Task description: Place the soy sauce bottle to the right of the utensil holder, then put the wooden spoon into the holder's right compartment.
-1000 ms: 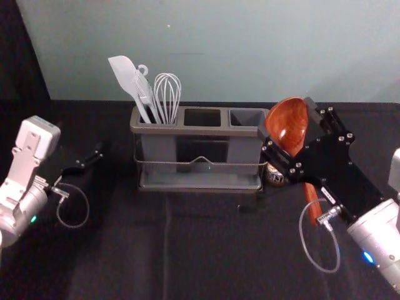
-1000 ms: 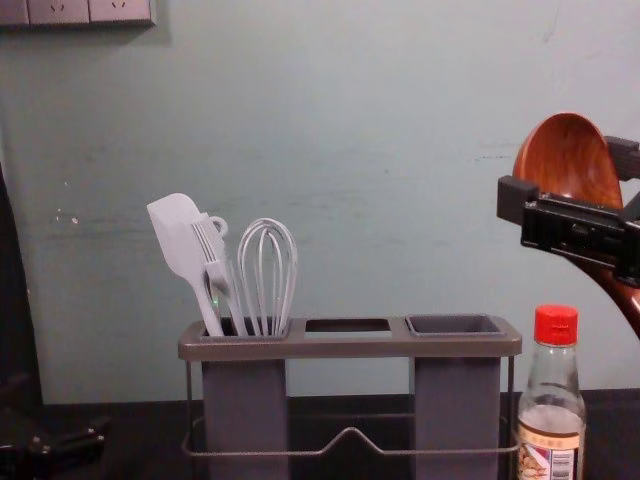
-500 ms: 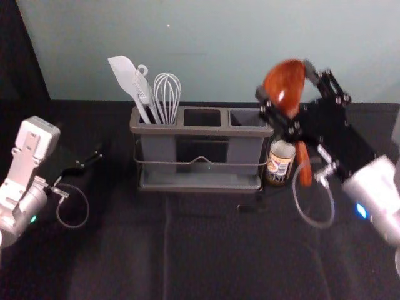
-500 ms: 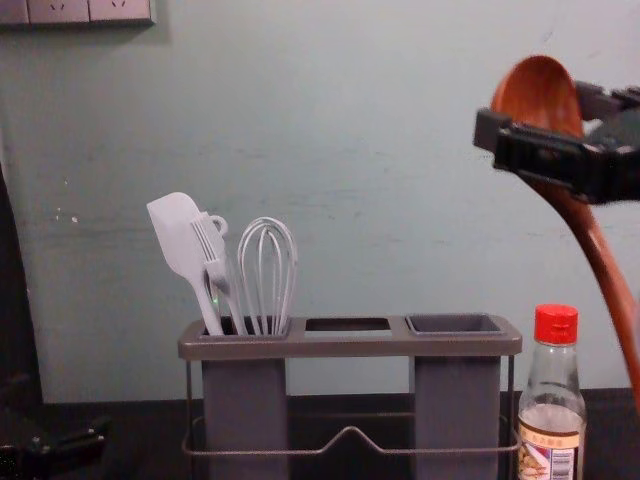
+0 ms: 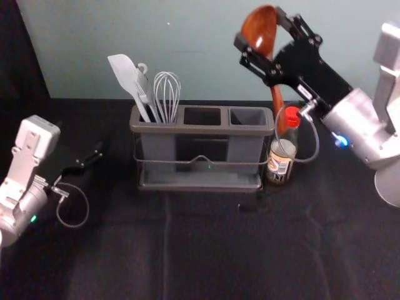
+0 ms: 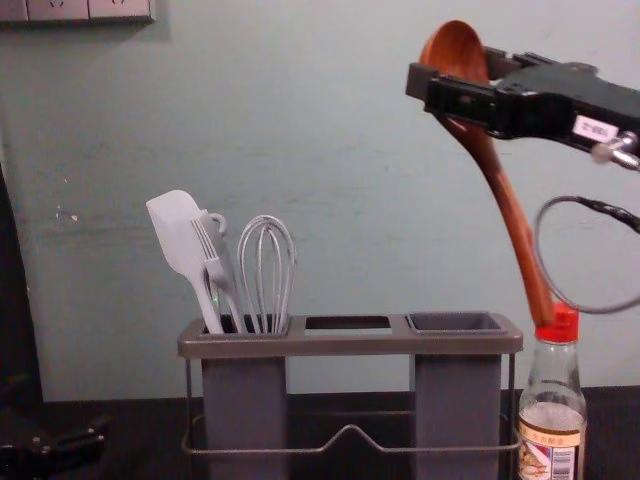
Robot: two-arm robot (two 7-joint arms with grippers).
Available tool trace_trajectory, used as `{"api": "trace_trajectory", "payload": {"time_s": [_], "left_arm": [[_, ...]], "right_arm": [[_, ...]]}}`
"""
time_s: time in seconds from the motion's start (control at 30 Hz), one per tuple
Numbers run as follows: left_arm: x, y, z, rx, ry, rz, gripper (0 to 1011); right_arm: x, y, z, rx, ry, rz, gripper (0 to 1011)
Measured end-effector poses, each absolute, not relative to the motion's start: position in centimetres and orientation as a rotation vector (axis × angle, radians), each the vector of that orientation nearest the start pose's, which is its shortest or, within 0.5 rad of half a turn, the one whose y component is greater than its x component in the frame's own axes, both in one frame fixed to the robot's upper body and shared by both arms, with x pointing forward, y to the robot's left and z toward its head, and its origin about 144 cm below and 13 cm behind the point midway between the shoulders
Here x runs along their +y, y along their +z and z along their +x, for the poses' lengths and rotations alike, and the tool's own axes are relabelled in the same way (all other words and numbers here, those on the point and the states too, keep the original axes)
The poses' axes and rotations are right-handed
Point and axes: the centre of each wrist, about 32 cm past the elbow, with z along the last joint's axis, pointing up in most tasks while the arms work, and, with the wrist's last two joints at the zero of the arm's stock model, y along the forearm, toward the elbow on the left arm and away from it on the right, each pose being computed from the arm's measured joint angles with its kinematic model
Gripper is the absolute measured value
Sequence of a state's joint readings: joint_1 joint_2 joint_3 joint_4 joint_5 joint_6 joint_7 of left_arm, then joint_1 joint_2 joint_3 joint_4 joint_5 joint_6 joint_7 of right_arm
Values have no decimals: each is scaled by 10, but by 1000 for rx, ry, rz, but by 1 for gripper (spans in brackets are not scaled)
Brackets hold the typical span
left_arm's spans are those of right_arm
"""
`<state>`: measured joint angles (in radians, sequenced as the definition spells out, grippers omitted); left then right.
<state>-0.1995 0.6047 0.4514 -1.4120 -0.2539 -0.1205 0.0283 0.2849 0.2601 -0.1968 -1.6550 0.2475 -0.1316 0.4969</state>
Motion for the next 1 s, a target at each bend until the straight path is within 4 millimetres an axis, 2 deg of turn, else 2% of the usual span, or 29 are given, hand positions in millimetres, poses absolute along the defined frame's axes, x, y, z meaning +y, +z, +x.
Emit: {"api": "trace_trajectory", "payload": {"time_s": [0.13, 0.47, 0.73, 1.0], "left_arm": [[310, 1140, 489, -285, 1248, 305, 1000], [310, 1140, 489, -285, 1248, 305, 1000], [310, 1140, 489, -285, 1248, 305, 1000], [310, 1140, 489, -285, 1248, 305, 1000]], "right_arm": [[-231, 1269, 534, -407, -822, 224, 837], [-221, 1266, 553, -406, -812, 277, 837], [-213, 1251, 566, -400, -830, 336, 837], [-200, 1225, 574, -391, -855, 450, 837]]}}
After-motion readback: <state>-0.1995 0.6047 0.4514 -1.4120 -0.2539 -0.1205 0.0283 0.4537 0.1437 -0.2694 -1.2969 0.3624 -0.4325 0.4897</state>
